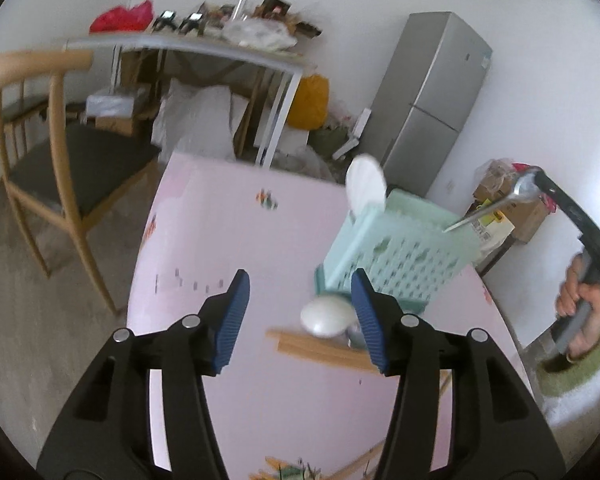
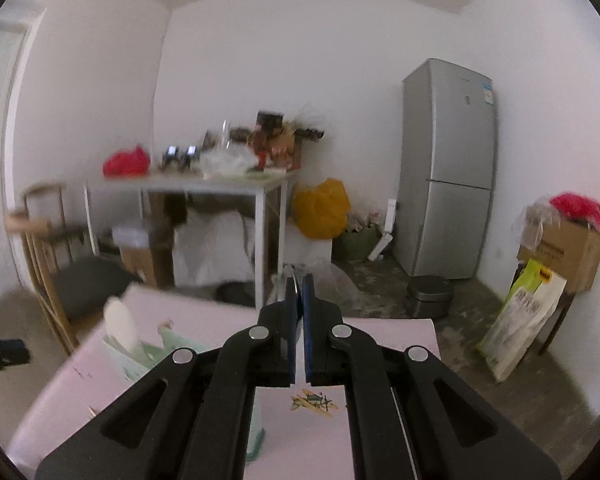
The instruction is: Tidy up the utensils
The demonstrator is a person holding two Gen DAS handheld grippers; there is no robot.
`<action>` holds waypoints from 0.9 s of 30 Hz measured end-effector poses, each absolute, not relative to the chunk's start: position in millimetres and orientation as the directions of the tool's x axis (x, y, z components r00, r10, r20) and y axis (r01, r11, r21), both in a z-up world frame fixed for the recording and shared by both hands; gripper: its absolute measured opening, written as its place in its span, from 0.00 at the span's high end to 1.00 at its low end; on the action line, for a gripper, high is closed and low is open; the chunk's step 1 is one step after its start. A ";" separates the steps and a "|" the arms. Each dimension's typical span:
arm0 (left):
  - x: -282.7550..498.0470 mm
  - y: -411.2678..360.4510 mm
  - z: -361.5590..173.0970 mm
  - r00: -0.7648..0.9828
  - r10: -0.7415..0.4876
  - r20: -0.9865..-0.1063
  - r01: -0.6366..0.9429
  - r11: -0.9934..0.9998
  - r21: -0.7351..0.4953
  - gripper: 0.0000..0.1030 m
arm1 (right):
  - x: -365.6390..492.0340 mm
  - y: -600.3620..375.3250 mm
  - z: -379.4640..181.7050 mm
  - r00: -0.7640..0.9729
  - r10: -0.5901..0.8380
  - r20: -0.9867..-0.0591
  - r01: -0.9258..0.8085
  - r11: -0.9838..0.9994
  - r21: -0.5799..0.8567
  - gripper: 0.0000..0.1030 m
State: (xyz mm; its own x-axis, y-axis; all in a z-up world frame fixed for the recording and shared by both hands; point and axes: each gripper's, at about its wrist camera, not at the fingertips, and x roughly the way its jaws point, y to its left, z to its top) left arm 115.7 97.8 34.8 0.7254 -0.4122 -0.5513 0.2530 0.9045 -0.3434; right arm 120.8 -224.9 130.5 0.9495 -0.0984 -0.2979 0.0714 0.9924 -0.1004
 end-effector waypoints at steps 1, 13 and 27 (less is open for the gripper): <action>113.3 101.5 28.6 0.718 -0.416 -0.558 0.246 0.902 -0.356 0.51 | 127.1 -218.5 126.3 0.945 -0.104 -0.311 0.067 0.990 -0.127 0.97; 99.2 104.5 -4.2 0.663 -0.448 -0.600 0.235 0.885 -0.402 0.51 | 169.4 -192.9 86.0 0.870 -0.065 -0.489 -0.009 0.989 -0.148 0.95; 94.8 101.7 -4.6 0.656 -0.460 -0.599 0.235 0.878 -0.417 0.51 | 121.9 -216.2 119.6 0.921 0.006 -0.389 0.006 1.000 0.030 0.51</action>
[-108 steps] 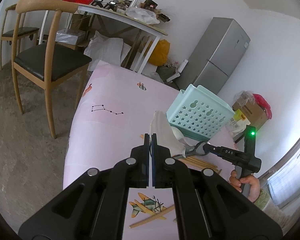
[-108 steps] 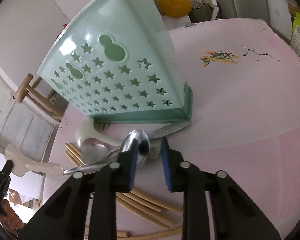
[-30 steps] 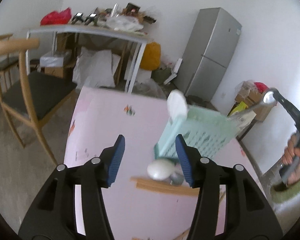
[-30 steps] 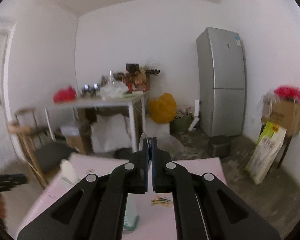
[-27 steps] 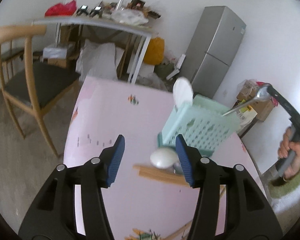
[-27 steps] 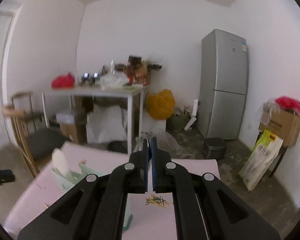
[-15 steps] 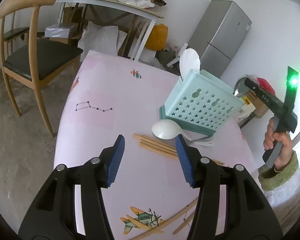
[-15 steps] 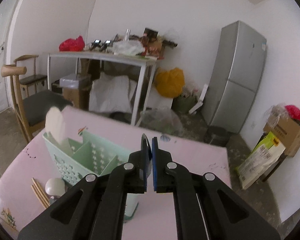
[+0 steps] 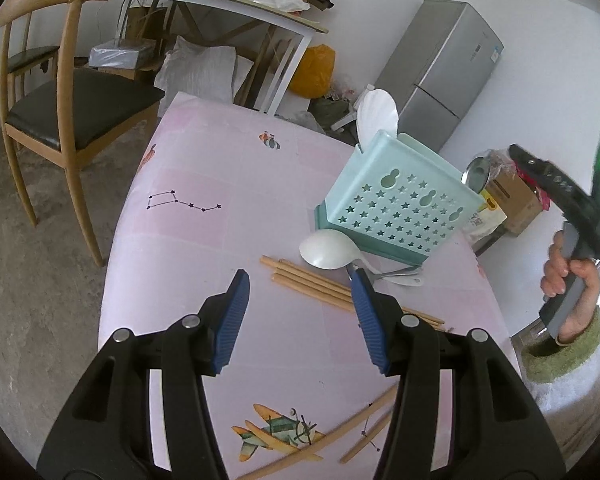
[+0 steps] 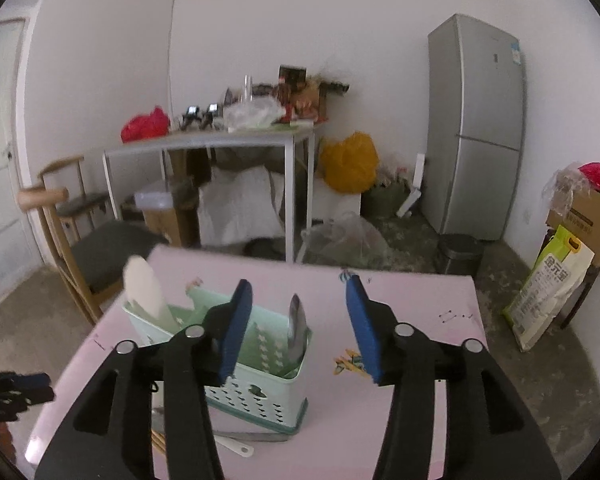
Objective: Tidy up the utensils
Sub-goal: 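Move the left tool down to the small metal spoon and close on it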
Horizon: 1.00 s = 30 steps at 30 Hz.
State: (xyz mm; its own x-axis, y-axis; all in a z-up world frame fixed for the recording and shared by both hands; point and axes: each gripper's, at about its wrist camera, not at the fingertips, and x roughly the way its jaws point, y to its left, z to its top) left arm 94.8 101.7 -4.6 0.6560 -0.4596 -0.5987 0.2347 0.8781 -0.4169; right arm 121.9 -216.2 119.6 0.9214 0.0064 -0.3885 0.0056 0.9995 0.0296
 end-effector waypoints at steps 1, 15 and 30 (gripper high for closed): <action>94.5 100.8 -3.8 0.657 -0.461 -0.597 0.237 0.878 -0.417 0.51 | 114.9 -217.2 121.8 0.927 0.008 -0.376 0.008 0.999 0.040 0.50; 115.1 61.1 -3.3 0.578 -0.551 -0.601 0.319 0.831 -0.455 0.52 | 58.3 -210.0 39.0 0.824 0.191 -0.533 -0.023 0.952 0.306 0.45; 159.6 5.2 -43.1 0.439 -0.566 -0.698 0.372 0.822 -0.432 0.79 | 65.4 -198.4 -39.5 0.701 0.314 -0.640 -0.027 0.909 0.417 0.44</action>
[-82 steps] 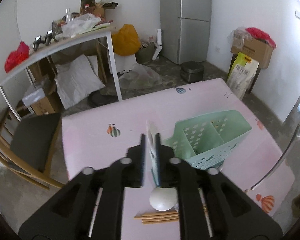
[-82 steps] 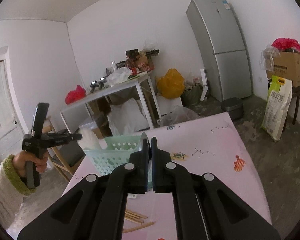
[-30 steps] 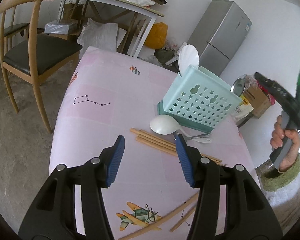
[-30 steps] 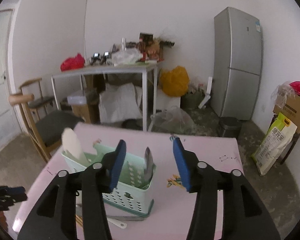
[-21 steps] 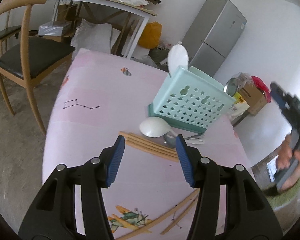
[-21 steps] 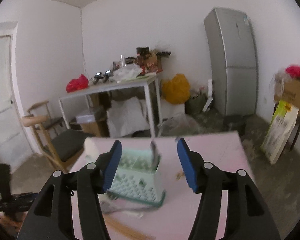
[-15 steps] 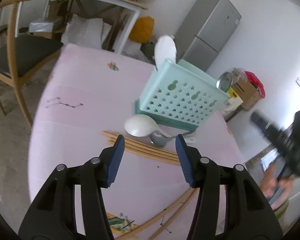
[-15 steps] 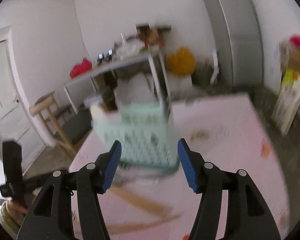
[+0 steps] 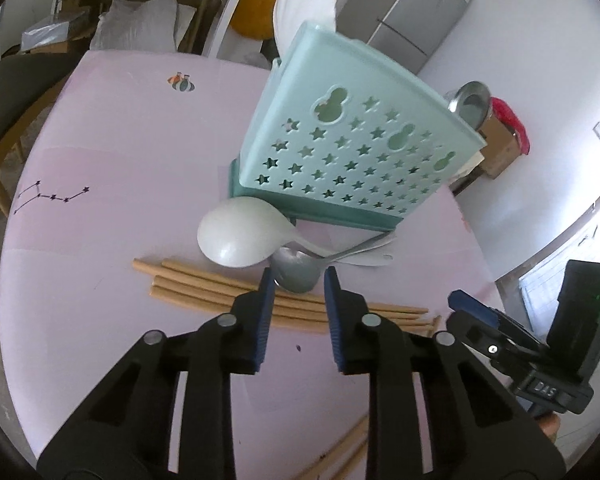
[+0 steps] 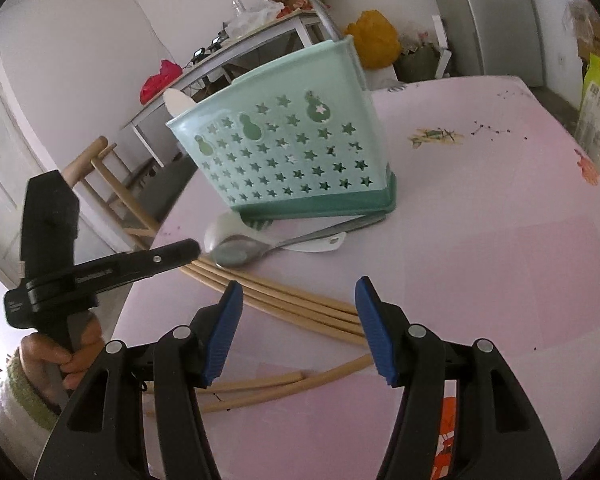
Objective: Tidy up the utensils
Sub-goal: 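Move the left tool down to the small metal spoon and close on it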
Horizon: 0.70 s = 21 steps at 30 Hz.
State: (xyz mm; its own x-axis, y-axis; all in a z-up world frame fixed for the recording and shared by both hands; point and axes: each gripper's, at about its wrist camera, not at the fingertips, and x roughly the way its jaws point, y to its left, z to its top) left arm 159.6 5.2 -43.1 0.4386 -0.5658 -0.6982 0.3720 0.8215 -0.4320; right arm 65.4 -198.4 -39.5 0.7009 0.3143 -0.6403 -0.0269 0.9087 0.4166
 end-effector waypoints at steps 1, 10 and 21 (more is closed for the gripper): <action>162.4 3.9 -44.6 0.436 -0.560 -0.705 0.371 0.825 -0.426 0.79 | 66.3 -199.8 -41.4 0.700 0.318 -0.639 -0.025 0.906 0.423 0.44; 180.3 -7.2 -60.0 0.407 -0.524 -0.748 0.356 0.845 -0.398 0.80 | 70.7 -204.8 -47.7 0.697 0.336 -0.633 -0.020 0.892 0.451 0.45; 184.2 -19.2 -70.5 0.387 -0.512 -0.767 0.345 0.852 -0.395 0.92 | 69.9 -206.9 -49.3 0.698 0.336 -0.633 -0.012 0.888 0.459 0.44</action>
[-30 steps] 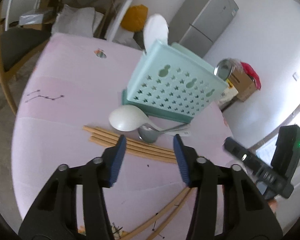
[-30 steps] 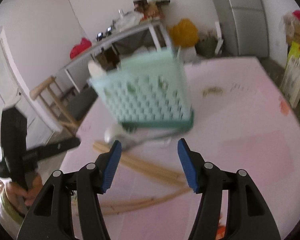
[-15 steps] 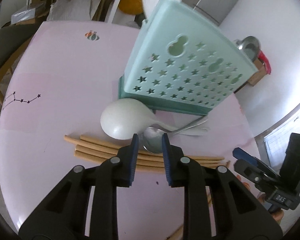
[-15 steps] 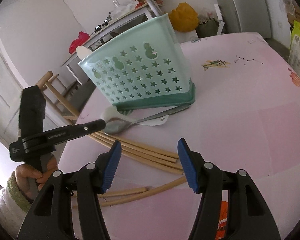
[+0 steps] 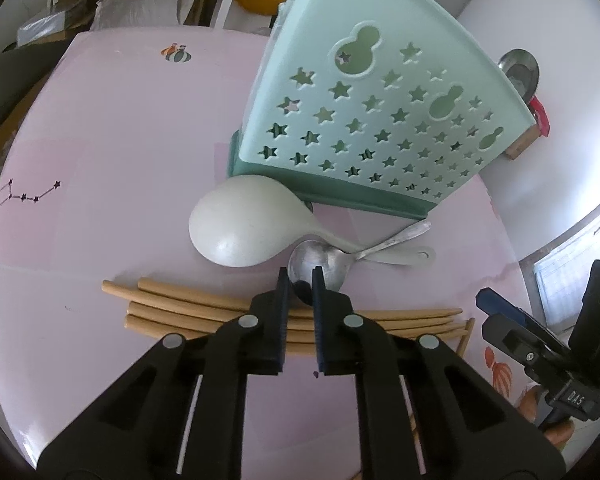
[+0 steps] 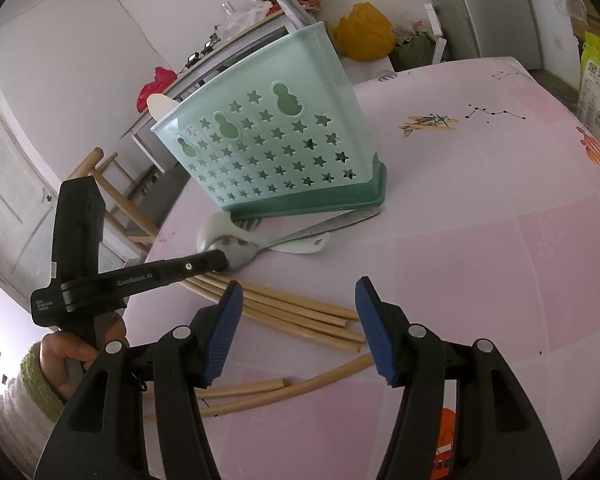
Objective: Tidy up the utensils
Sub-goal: 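Move the left tool down to the small metal spoon and close on it, then lift the small spoon with the left tool while the right tool grasps the white ladle handle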
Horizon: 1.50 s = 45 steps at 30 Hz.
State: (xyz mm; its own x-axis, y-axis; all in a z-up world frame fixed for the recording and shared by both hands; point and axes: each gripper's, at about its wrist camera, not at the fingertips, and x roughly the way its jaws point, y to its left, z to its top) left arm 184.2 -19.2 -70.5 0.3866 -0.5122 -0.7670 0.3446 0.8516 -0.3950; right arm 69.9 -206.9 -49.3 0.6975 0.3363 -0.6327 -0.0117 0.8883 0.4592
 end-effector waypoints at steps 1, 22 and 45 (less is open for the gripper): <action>183.8 -17.6 -70.2 0.388 -0.513 -0.766 0.341 0.852 -0.398 0.92 | 69.7 -207.2 -49.3 0.698 0.335 -0.633 -0.011 0.888 0.459 0.44; 126.2 36.0 -2.3 0.523 -0.595 -0.610 0.344 0.802 -0.488 1.00 | 52.8 -204.5 -6.7 0.766 0.245 -0.594 -0.052 0.945 0.322 0.45; 88.6 184.7 28.0 0.761 -0.453 -0.464 0.148 0.819 -0.555 0.99 | 187.2 -91.0 -45.4 0.472 0.252 -0.845 -0.528 0.848 -0.042 0.63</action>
